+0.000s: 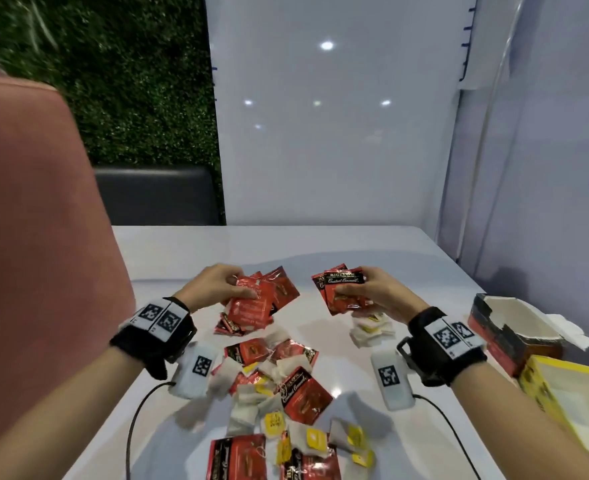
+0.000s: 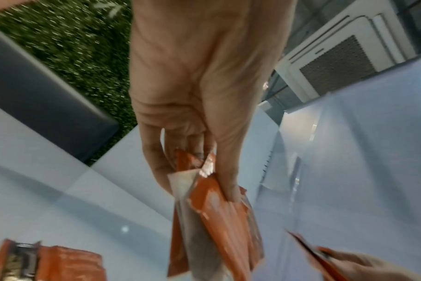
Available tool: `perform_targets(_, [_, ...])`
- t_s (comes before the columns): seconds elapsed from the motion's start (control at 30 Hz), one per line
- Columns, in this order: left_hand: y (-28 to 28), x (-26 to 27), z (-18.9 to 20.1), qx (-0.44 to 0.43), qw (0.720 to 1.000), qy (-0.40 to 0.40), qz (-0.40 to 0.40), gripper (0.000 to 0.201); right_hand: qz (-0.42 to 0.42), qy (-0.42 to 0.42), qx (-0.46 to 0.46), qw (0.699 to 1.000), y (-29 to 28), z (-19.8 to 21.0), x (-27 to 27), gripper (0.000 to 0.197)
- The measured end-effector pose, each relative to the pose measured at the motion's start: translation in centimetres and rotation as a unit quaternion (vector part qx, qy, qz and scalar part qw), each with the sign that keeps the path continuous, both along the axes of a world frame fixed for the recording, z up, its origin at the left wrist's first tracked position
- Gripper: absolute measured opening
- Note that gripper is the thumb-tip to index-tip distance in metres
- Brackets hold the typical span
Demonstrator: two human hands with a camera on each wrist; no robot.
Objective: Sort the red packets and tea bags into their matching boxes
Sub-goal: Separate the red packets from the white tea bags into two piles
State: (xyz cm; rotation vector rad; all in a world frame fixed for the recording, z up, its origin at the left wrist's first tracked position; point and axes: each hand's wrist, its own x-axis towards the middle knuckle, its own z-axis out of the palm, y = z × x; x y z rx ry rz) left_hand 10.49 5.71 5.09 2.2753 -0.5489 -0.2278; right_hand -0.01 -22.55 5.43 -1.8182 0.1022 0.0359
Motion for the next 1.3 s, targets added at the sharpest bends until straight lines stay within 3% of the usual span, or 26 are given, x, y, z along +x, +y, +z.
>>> perform_targets(0.1, [1.2,3.8,-1.7,-0.036,0.994,0.029,0.097,0.020,-0.006,0.009,-0.013,1.000,-0.7,-0.9,-0.2,0.028])
perform_targets(0.17, [1.1,6.1,-3.2,-0.016,0.989,0.048,0.140,0.023,-0.014,0.027,-0.023,0.999,-1.7,-1.8,-0.8,0.024])
perform_targets(0.3, [0.7,8.6,-6.5,0.066,0.980,0.050,0.181,0.031,-0.032,0.065,-0.028,0.997,-4.2,-2.6,-1.7,0.025])
perform_targets(0.4, [0.6,8.8,-7.8,0.094,0.976,0.052,0.191,0.036,-0.029,0.090,0.021,0.995,-4.7,-2.5,-0.2,0.026])
perform_targets(0.57, [2.6,9.0,-8.3,0.025,0.976,0.123,0.180,0.037,0.005,0.124,0.104,0.987,-1.5,-2.0,4.6,0.015])
perform_targets(0.67, [4.3,8.5,-8.1,-0.029,0.968,0.172,0.178,0.061,0.036,0.129,0.106,0.985,2.0,-2.0,7.1,0.006])
perform_targets(0.73, [4.7,8.1,-8.2,-0.052,0.965,0.172,0.190,0.064,0.057,0.128,0.100,0.985,4.6,-2.1,8.7,0.009])
perform_targets(0.8, [4.7,7.7,-8.0,-0.013,0.972,0.138,0.191,0.065,0.059,0.125,0.088,0.986,6.9,-2.4,10.4,0.012])
perform_targets(0.9, [4.3,6.7,-8.5,0.090,0.978,0.018,0.185,0.054,0.032,0.121,0.032,0.992,9.8,-3.4,13.5,0.009])
perform_targets(0.97, [3.4,5.7,-9.0,0.079,0.974,-0.052,0.204,0.037,0.020,0.108,-0.038,0.993,11.0,-4.3,15.5,0.005])
perform_targets(1.03, [2.2,4.9,-9.3,0.085,0.979,-0.063,0.174,0.028,0.004,0.094,-0.085,0.992,11.7,-5.2,17.2,0.010])
perform_targets(1.13, [0.5,4.8,-9.9,0.165,0.981,-0.030,0.095,0.045,-0.023,0.087,-0.110,0.990,12.4,-6.0,18.4,0.015])
perform_targets(1.23, [-0.8,4.8,-9.6,0.197,0.973,0.020,0.116,0.079,-0.031,0.082,-0.118,0.989,12.6,-6.9,19.2,0.022])
perform_targets(1.3, [-1.5,4.7,-9.8,0.199,0.969,0.056,0.136,0.090,-0.033,0.088,-0.115,0.989,12.4,-7.4,19.4,0.026])
